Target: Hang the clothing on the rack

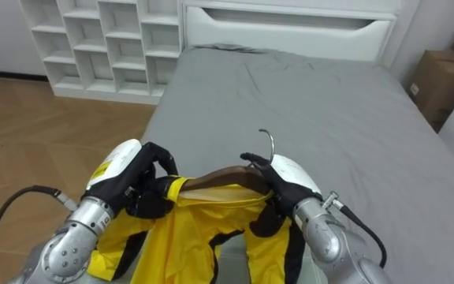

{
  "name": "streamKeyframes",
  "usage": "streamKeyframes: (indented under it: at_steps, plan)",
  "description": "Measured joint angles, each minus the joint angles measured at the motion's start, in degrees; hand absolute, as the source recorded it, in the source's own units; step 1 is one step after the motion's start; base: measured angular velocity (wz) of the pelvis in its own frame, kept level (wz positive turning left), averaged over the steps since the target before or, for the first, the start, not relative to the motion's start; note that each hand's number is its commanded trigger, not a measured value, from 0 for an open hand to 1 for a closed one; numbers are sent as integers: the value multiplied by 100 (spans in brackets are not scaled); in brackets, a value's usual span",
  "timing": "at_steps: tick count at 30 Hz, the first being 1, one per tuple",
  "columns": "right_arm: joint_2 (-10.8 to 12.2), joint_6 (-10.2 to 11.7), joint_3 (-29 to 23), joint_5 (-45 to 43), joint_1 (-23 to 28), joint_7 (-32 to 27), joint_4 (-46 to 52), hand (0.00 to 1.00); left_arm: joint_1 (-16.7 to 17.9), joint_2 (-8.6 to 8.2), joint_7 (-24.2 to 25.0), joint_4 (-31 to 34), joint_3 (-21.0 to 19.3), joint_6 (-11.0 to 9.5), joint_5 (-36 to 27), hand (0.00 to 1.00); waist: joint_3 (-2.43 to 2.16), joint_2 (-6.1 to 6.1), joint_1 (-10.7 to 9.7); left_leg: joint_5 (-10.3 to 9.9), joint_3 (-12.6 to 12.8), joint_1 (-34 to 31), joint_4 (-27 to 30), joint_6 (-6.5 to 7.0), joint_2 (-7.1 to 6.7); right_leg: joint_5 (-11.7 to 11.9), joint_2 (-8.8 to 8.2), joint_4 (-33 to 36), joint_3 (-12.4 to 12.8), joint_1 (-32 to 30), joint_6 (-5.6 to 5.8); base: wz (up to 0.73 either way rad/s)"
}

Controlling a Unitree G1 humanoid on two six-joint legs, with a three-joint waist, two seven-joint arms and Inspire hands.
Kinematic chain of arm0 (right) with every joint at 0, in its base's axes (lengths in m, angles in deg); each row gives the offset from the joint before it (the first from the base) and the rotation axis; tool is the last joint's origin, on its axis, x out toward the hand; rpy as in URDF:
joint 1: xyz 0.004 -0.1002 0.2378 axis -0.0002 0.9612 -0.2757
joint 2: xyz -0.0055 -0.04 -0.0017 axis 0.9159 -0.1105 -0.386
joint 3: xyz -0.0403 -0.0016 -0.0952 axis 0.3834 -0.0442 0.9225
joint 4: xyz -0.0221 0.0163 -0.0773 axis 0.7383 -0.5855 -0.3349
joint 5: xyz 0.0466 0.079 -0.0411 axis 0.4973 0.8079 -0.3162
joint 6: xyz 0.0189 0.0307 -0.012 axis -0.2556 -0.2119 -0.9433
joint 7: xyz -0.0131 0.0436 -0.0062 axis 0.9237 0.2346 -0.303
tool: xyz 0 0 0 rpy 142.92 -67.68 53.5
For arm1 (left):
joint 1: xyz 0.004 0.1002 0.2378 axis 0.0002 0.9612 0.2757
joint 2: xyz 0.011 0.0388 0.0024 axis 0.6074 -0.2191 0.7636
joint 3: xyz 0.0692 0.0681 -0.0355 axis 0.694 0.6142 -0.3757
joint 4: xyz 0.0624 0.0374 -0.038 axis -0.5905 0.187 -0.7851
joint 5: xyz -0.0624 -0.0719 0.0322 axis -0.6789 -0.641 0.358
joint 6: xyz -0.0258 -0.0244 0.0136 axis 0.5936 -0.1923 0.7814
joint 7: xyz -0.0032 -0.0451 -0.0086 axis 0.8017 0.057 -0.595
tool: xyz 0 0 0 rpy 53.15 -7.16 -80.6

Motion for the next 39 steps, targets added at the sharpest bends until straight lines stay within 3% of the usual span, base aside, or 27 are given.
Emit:
streamKeyframes:
  at_steps: [18,25,39]
  plan:
    - [-7,6,66,144,1,1,17,100,0,10,122,0,27,-7,-37,100,-15,-25,-59,0,-2,18,16,0,3,-2,-1,-1,3,2,3,0]
    - [-10,183,58,136,218,-199,-7,100,5,116,102,-2,257,-23,-62,100,-15,-40,-182,0,1,214,-78,0,19,-6,53,-93,32,197,12,-1]
    - [-70,185,72,301,307,27,6,100,6,156,110,-2,416,-24,-126,100,-14,6,-134,0,61,211,-81,0,35,-6,81,-89,85,174,11,-1]
